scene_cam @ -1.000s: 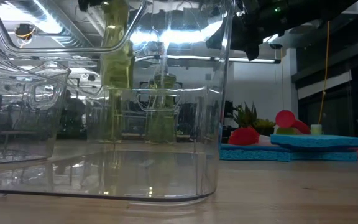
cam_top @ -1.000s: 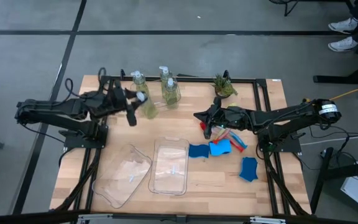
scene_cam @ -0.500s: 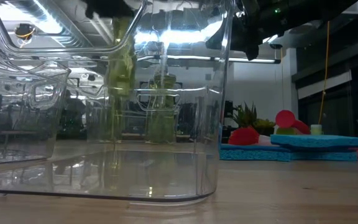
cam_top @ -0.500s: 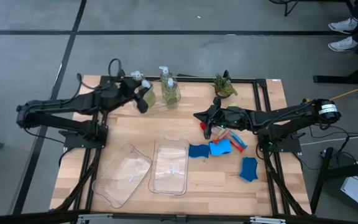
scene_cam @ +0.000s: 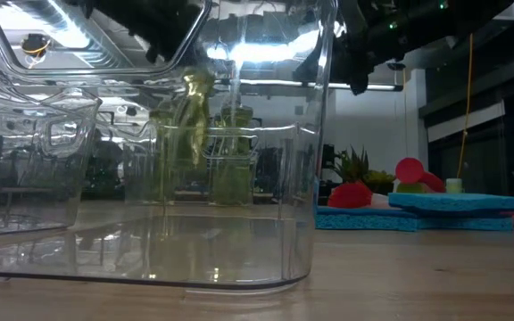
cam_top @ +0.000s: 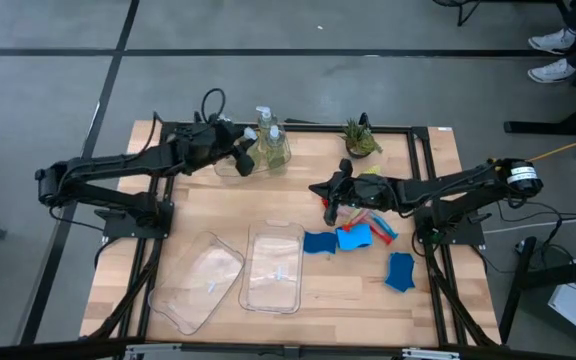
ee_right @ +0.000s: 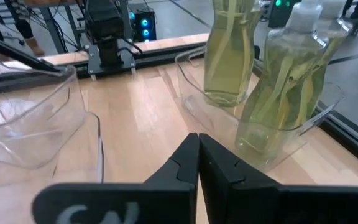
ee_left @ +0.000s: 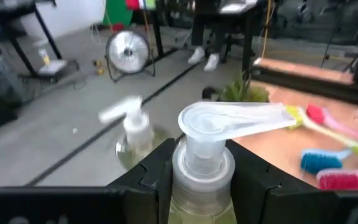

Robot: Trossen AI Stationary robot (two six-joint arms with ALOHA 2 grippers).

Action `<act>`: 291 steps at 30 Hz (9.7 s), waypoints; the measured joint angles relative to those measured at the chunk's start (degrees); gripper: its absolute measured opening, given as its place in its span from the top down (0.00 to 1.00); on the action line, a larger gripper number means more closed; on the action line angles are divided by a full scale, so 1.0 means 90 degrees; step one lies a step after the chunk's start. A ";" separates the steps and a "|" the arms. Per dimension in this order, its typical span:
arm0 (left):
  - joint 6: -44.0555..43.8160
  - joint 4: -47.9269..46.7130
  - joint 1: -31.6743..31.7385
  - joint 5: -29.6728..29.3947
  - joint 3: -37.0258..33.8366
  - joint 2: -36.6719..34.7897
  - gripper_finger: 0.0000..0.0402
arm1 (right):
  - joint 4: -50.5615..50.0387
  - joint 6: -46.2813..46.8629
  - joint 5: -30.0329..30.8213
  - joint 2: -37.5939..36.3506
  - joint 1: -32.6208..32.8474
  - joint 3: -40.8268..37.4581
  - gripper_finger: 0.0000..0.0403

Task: Pick & Place Kitchen Sink Supplies
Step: Put the green soap dispenser into the top transparent bin, then put the orange dish brush into the right transparent bin

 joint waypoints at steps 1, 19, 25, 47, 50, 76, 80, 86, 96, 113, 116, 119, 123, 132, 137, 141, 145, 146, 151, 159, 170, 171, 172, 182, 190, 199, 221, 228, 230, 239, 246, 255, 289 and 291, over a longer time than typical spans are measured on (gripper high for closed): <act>-0.0068 -0.0032 0.0042 0.0016 -0.0062 0.0008 0.72 | 0.0000 0.0004 0.0001 0.0032 0.0000 0.0000 0.97; -0.0704 0.0900 0.0363 0.0204 -0.1272 -0.0082 0.72 | 0.0096 0.0012 0.0001 0.0155 0.0000 0.0000 0.97; -0.0621 0.0882 0.0363 0.0235 -0.1275 -0.0084 0.72 | 0.0107 0.0044 0.0002 0.0155 0.0000 0.0000 0.97; -0.0764 -0.0168 0.0122 0.0806 -0.1109 -0.1511 0.35 | 0.0093 0.0211 0.0003 0.0153 0.0000 0.0000 0.97; -0.0536 -0.0465 -0.0052 0.0962 -0.1102 -0.1822 0.35 | 0.0093 0.0211 0.0008 0.0155 -0.0002 0.0000 0.97; -0.1453 -0.1367 -0.0709 0.1321 -0.2975 -0.2802 0.35 | 0.0098 0.0343 0.0015 0.0153 -0.0002 0.0000 0.97; -0.1237 -0.0281 -0.0855 0.1510 -0.3670 -0.3069 0.35 | 0.0098 0.0478 0.0015 0.0153 -0.0002 0.0000 0.97; -0.0702 0.0753 -0.0925 0.2304 -0.4432 -0.3909 0.35 | 0.0098 0.0541 0.0015 0.0153 -0.0002 0.0000 0.97; -0.0682 0.0253 -0.0925 0.2326 -0.4743 -0.5125 0.35 | 0.0100 0.0508 0.0014 0.0153 -0.0002 0.0000 0.97; -0.0345 0.0150 -0.1447 0.1818 -0.4743 -0.5531 0.35 | 0.0384 0.0517 0.0013 0.0150 -0.0002 -0.0002 0.97; -0.0148 0.0356 -0.1619 0.1717 -0.4743 -0.5531 0.35 | 0.0453 0.0520 0.0013 0.0150 -0.0002 -0.0002 0.97; -0.0069 0.0410 -0.1764 0.1721 -0.4743 -0.5530 0.35 | 0.0493 0.0517 0.0013 0.0150 -0.0002 -0.0002 0.97; -0.0012 0.0471 -0.1885 0.1743 -0.4743 -0.5529 0.35 | 0.0486 0.0520 0.0013 0.0150 -0.0002 -0.0002 0.97; 0.0136 0.1293 -0.1962 0.2001 -0.5146 -0.5529 0.35 | 0.0484 0.0544 0.0013 0.0150 -0.0002 -0.0002 0.97; 0.0046 0.1218 -0.1947 0.1875 -0.5136 -0.5500 0.35 | 0.0483 0.0542 0.0013 0.0150 -0.0002 -0.0002 0.97; 0.0044 0.1240 -0.1919 0.1620 -0.5136 -0.5509 0.35 | 0.0481 0.0544 0.0010 0.0150 -0.0002 -0.0002 0.97; -0.0026 0.1085 -0.1728 0.1619 -0.5136 -0.5509 0.35 | 0.0482 0.0550 0.0009 0.0150 -0.0002 -0.0002 0.97; -0.0067 0.1016 -0.1655 0.1619 -0.5136 -0.5509 0.35 | 0.0483 0.0584 0.0008 0.0150 -0.0002 -0.0002 0.97; -0.0214 0.0574 -0.1236 0.1817 -0.5136 -0.5522 0.35 | 0.0311 0.0857 0.0001 0.0150 -0.0002 -0.0002 0.97; -0.0079 0.0189 -0.0523 0.2395 -0.5134 -0.5526 0.35 | 0.0146 0.0848 -0.0002 0.0150 0.0000 -0.0002 0.97; 0.0144 0.0172 -0.0113 0.2217 -0.5134 -0.5502 0.35 | -0.0185 0.0208 -0.1061 0.0150 0.0002 -0.0002 0.97; 0.0144 0.0172 -0.0113 0.2217 -0.5134 -0.5502 0.35 | -0.0359 0.0168 -0.1152 0.0150 0.0000 0.0027 0.97; 0.0144 0.0172 -0.0113 0.2218 -0.5134 -0.5502 0.35 | -0.0656 0.0165 -0.1226 0.0150 -0.0002 0.0115 0.97; 0.0145 0.0170 -0.0113 0.2217 -0.5134 -0.5502 0.35 | -0.4969 0.0478 -0.1331 0.0148 0.0000 0.1862 0.80; 0.0145 0.0170 -0.0113 0.2214 -0.5134 -0.5502 0.35 | -0.7282 0.0831 -0.1335 0.0148 0.0000 0.2480 0.52; 0.0144 0.0191 -0.0113 0.2214 -0.5134 -0.5502 0.35 | -0.8445 0.1112 -0.1575 0.0148 0.0061 0.1989 0.38; 0.0144 0.0250 -0.0113 0.2209 -0.5134 -0.5502 0.35 | -0.6138 -0.1842 -0.0943 0.0148 0.0131 0.0038 0.47; 0.0145 0.0250 -0.0113 0.2209 -0.5134 -0.5502 0.35 | -0.5787 -0.1485 -0.0905 0.0148 0.0131 -0.0036 0.60; 0.0144 0.0250 -0.0113 0.2212 -0.5134 -0.5502 0.35 | -0.5738 -0.1285 -0.0903 0.0145 0.0131 -0.0036 0.69; 0.0144 0.0250 -0.0113 0.2210 -0.5134 -0.5502 0.35 | -0.5733 -0.0597 -0.0992 0.0148 0.0131 -0.0036 0.83; 0.0146 0.0250 -0.0113 0.2210 -0.5134 -0.5502 0.35 | -0.5767 -0.0317 -0.1176 0.0153 0.0129 0.0256 0.83; 0.0146 0.0250 -0.0113 0.2209 -0.5134 -0.5502 0.35 | -0.5853 -0.0519 -0.1170 0.0153 0.0129 0.1798 0.83; 0.0144 0.0251 -0.0116 0.2211 -0.5134 -0.5505 0.35 | 0.0046 0.0626 -0.3845 0.2568 0.0708 0.3689 0.83; 0.0146 0.0253 -0.0116 0.2209 -0.5134 -0.5505 0.35 | -0.0004 0.0838 -0.3959 0.2731 0.0670 0.3689 0.83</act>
